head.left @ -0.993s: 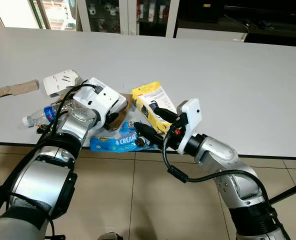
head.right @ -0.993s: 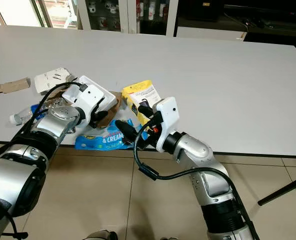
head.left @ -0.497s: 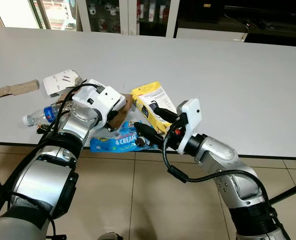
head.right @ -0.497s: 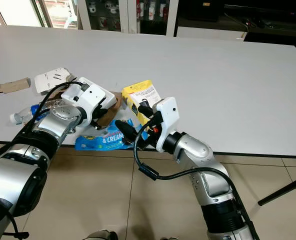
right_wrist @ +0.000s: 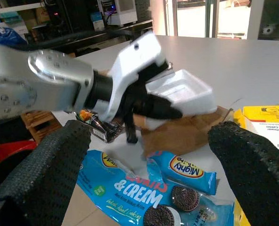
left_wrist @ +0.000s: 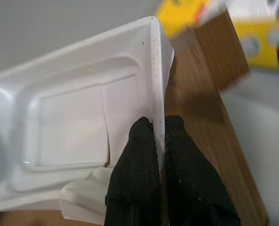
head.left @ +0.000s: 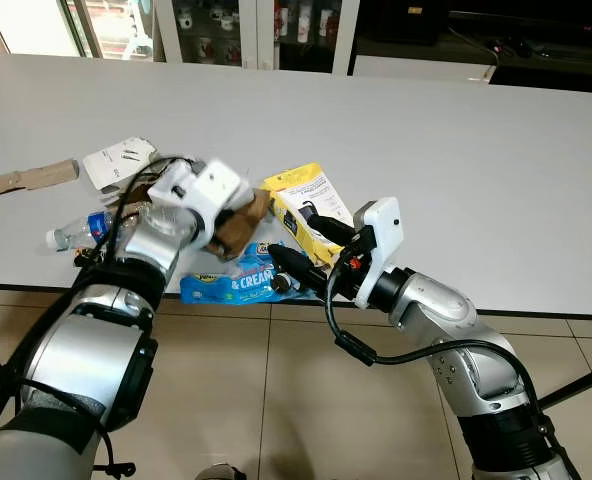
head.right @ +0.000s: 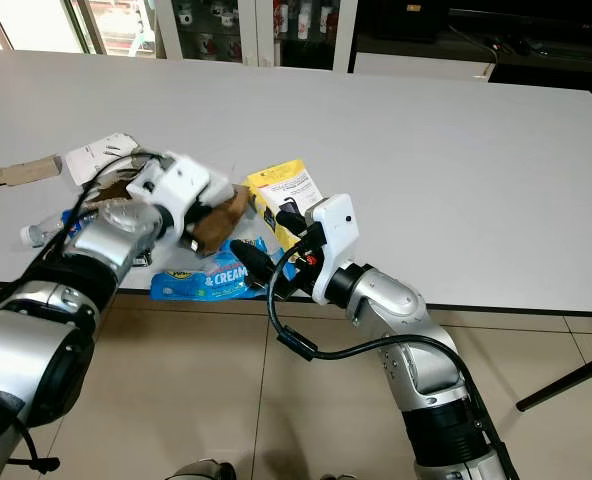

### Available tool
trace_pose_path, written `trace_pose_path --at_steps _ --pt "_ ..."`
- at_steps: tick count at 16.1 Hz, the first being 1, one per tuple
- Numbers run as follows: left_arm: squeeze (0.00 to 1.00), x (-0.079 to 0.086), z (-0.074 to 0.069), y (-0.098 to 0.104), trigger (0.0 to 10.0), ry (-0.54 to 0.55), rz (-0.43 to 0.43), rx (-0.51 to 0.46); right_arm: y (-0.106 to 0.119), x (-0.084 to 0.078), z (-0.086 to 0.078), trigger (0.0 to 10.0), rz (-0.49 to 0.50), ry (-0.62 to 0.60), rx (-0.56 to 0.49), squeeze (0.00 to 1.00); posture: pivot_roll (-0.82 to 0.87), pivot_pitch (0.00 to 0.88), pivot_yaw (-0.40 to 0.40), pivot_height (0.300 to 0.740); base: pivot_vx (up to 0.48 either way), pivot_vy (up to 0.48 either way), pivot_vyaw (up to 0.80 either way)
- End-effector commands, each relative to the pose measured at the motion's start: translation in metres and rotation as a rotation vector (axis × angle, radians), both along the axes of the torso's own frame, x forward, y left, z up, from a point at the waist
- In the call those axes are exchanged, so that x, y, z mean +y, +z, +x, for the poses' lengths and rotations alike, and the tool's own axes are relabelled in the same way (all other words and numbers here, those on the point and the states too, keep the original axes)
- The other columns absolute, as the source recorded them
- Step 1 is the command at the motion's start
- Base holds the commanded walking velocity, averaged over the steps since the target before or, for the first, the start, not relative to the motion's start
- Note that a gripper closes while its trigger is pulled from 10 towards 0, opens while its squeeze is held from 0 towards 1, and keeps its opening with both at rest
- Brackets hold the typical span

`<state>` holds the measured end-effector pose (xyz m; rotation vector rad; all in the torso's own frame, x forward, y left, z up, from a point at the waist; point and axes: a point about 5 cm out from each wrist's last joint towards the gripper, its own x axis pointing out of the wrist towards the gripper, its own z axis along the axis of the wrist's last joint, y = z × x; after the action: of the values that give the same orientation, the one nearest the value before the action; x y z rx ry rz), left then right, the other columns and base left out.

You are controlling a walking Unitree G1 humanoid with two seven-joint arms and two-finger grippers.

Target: Picking trash to rubbish bin

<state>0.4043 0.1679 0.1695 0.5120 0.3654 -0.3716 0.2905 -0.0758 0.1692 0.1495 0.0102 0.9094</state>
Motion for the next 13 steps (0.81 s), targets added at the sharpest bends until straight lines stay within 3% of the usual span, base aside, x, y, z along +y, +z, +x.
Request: trace_pose_path --at_steps 1,4,6,8,10,11,12,13 --pt "0.0 -0.007 0.007 0.023 10.0 -0.002 -0.026 -0.075 0.001 -0.002 0.0 10.0 0.0 -0.01 -0.011 0.0 -0.03 0.065 -0.018 0.74 0.0 0.0 0.0" --pt "0.0 -0.019 0.01 0.06 10.0 -0.015 -0.12 -0.258 0.001 -0.001 0.0 10.0 0.003 -0.007 -0.015 0.0 -0.03 0.061 -0.017 0.74 0.0 0.0 0.0" --pt "0.0 -0.024 0.008 0.069 10.0 -0.017 -0.184 -0.334 0.002 -0.001 0.001 10.0 0.005 -0.008 -0.017 0.0 -0.04 0.059 -0.017 0.74 0.0 0.0 0.0" --pt "0.0 -0.025 0.003 0.077 10.0 0.009 -0.29 -0.473 0.004 -0.001 0.001 10.0 0.014 -0.017 -0.029 0.0 -0.04 0.058 -0.014 0.74 0.0 0.0 0.0" --pt "0.0 -0.022 -0.006 0.074 10.0 0.051 -0.367 -0.542 0.01 -0.006 0.008 10.0 0.063 -0.107 -0.053 0.0 -0.04 0.053 -0.015 0.74 0.0 0.0 0.0" --pt "0.0 -0.02 -0.01 0.068 10.0 0.064 -0.357 -0.564 0.015 -0.011 0.015 10.0 0.096 -0.181 -0.065 0.0 -0.04 0.048 -0.016 0.74 0.0 0.0 0.0" --pt "0.0 -0.019 -0.017 0.059 10.0 0.083 -0.369 -0.595 0.022 -0.022 0.027 10.0 0.123 -0.334 -0.1 0.0 -0.04 0.042 -0.018 0.74 0.0 0.0 0.0" --pt "0.0 -0.018 -0.019 0.057 10.0 0.09 -0.379 -0.61 0.024 -0.025 0.03 10.0 0.128 -0.373 -0.109 0.0 -0.04 0.042 -0.018 0.74 0.0 0.0 0.0"
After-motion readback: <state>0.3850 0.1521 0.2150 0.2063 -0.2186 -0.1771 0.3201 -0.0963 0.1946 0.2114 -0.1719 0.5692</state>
